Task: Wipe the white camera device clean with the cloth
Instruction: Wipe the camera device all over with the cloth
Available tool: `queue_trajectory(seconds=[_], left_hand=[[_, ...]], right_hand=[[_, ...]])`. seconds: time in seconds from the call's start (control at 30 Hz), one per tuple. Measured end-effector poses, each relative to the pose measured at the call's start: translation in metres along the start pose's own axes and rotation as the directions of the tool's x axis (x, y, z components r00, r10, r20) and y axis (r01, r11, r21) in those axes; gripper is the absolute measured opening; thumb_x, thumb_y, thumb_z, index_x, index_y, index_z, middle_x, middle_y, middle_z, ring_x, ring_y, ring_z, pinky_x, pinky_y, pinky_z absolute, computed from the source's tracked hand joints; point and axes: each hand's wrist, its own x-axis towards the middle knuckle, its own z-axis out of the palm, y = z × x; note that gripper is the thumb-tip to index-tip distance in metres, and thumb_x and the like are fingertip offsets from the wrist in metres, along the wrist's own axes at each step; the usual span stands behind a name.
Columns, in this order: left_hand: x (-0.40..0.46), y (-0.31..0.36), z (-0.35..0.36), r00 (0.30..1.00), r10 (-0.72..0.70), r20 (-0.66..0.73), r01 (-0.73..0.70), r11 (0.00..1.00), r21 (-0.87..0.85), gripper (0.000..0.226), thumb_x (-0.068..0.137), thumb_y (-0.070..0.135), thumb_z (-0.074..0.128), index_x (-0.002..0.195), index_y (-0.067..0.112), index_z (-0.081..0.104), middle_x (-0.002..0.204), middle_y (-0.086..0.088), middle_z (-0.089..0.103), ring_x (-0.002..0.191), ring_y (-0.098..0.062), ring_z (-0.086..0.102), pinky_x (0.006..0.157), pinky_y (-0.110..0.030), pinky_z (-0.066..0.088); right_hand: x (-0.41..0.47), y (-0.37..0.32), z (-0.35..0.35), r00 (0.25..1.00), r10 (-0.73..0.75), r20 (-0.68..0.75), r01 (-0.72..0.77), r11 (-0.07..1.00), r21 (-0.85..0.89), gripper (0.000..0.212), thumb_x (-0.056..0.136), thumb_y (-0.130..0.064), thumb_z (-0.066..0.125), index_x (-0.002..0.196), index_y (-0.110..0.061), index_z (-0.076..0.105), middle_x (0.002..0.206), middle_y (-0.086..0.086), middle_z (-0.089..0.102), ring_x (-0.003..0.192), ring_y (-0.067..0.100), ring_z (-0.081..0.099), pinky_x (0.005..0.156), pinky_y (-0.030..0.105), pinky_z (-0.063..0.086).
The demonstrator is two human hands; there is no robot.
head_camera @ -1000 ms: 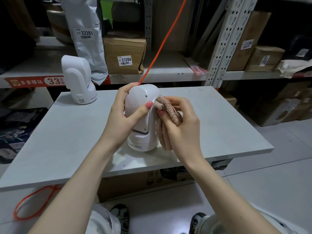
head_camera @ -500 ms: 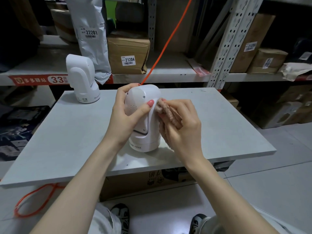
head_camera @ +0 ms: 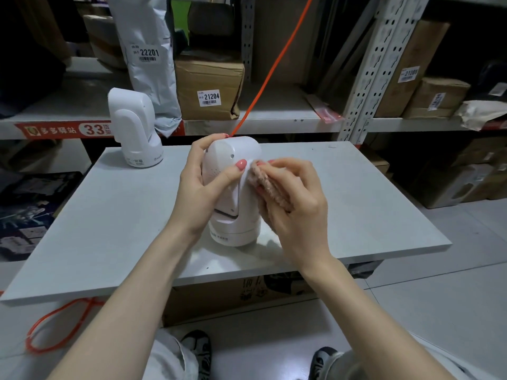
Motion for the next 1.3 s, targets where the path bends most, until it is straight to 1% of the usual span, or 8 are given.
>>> queue_trajectory(seconds=[0.13, 0.33, 0.43, 0.63, 0.8, 0.9, 1.17, 1.3], left_hand=[[-0.003, -0.001, 0.002, 0.999, 0.013, 0.052, -0.012, 1.000, -0.019, 0.054, 0.066, 0.041, 0.073, 0.117, 0.031, 0.055, 0.115, 0.005, 0.060, 0.104, -0.009, 0.061, 0.080, -0.020, 0.051], [0.004, -0.005, -0.002, 0.997, -0.043, -0.061, 0.038, 0.995, -0.094, 0.046, 0.066, 0.042, 0.073, 0.110, 0.035, 0.059, 0.111, 0.005, 0.062, 0.101, -0.012, 0.062, 0.085, -0.028, 0.050], [0.004, -0.005, -0.002, 0.997, -0.046, -0.060, 0.041, 0.996, -0.083, 0.046, 0.066, 0.042, 0.073, 0.109, 0.036, 0.059, 0.113, 0.003, 0.062, 0.103, -0.016, 0.062, 0.087, -0.032, 0.051], [0.000, -0.003, 0.000, 0.998, -0.023, 0.051, 0.026, 0.998, -0.050, 0.051, 0.064, 0.039, 0.075, 0.112, 0.035, 0.060, 0.112, 0.004, 0.063, 0.104, -0.016, 0.062, 0.085, -0.029, 0.050], [0.004, -0.006, -0.001, 0.998, -0.041, -0.040, 0.037, 0.996, -0.078, 0.047, 0.064, 0.041, 0.074, 0.109, 0.037, 0.061, 0.112, 0.006, 0.063, 0.102, -0.012, 0.061, 0.085, -0.027, 0.049], [0.007, -0.008, -0.004, 0.996, -0.065, -0.063, 0.060, 0.995, -0.081, 0.044, 0.064, 0.044, 0.074, 0.106, 0.042, 0.061, 0.115, 0.003, 0.062, 0.104, -0.016, 0.060, 0.088, -0.032, 0.050], [0.001, -0.006, 0.001, 1.000, 0.014, -0.003, -0.013, 0.999, 0.033, 0.050, 0.067, 0.046, 0.073, 0.114, 0.039, 0.055, 0.113, 0.014, 0.060, 0.105, -0.007, 0.059, 0.083, -0.021, 0.049], [0.005, -0.008, 0.001, 0.997, 0.020, -0.068, -0.016, 0.998, 0.060, 0.046, 0.070, 0.052, 0.070, 0.110, 0.041, 0.052, 0.116, 0.012, 0.058, 0.110, -0.008, 0.058, 0.089, -0.022, 0.049]], right_hand=[[0.006, -0.006, -0.002, 0.999, 0.024, -0.041, -0.023, 0.999, 0.023, 0.029, 0.089, -0.007, 0.068, 0.118, -0.011, 0.067, 0.114, 0.008, 0.059, 0.100, 0.026, 0.058, 0.079, 0.030, 0.051], [-0.010, -0.004, 0.004, 0.999, -0.033, -0.003, 0.033, 0.999, -0.038, 0.028, 0.084, -0.006, 0.074, 0.112, -0.011, 0.071, 0.109, 0.006, 0.063, 0.095, 0.025, 0.060, 0.070, 0.036, 0.053], [-0.011, -0.006, 0.004, 1.000, -0.027, -0.014, 0.026, 0.998, -0.056, 0.028, 0.084, -0.008, 0.074, 0.111, -0.012, 0.071, 0.109, 0.004, 0.064, 0.095, 0.024, 0.060, 0.068, 0.034, 0.052], [0.008, -0.006, -0.002, 0.985, 0.163, -0.056, -0.158, 0.984, 0.080, 0.027, 0.090, -0.009, 0.065, 0.116, -0.011, 0.068, 0.111, 0.004, 0.062, 0.100, 0.024, 0.060, 0.080, 0.027, 0.051], [-0.001, 0.000, 0.001, 0.962, 0.271, 0.044, -0.274, 0.955, 0.115, 0.025, 0.091, -0.009, 0.064, 0.115, -0.015, 0.068, 0.110, -0.001, 0.060, 0.102, 0.021, 0.060, 0.083, 0.030, 0.050], [-0.011, 0.004, 0.001, 0.937, 0.323, 0.133, -0.336, 0.938, 0.087, 0.021, 0.092, -0.015, 0.063, 0.112, -0.017, 0.069, 0.108, -0.003, 0.061, 0.101, 0.018, 0.060, 0.083, 0.033, 0.050], [0.005, -0.005, -0.003, 0.978, 0.207, -0.001, -0.205, 0.973, 0.106, 0.026, 0.090, -0.010, 0.065, 0.115, -0.014, 0.068, 0.110, 0.001, 0.061, 0.101, 0.023, 0.061, 0.079, 0.035, 0.053], [-0.005, -0.009, 0.003, 0.996, 0.084, 0.022, -0.085, 0.995, 0.048, 0.021, 0.091, -0.013, 0.065, 0.111, -0.012, 0.069, 0.108, 0.004, 0.062, 0.097, 0.024, 0.060, 0.073, 0.036, 0.052]])
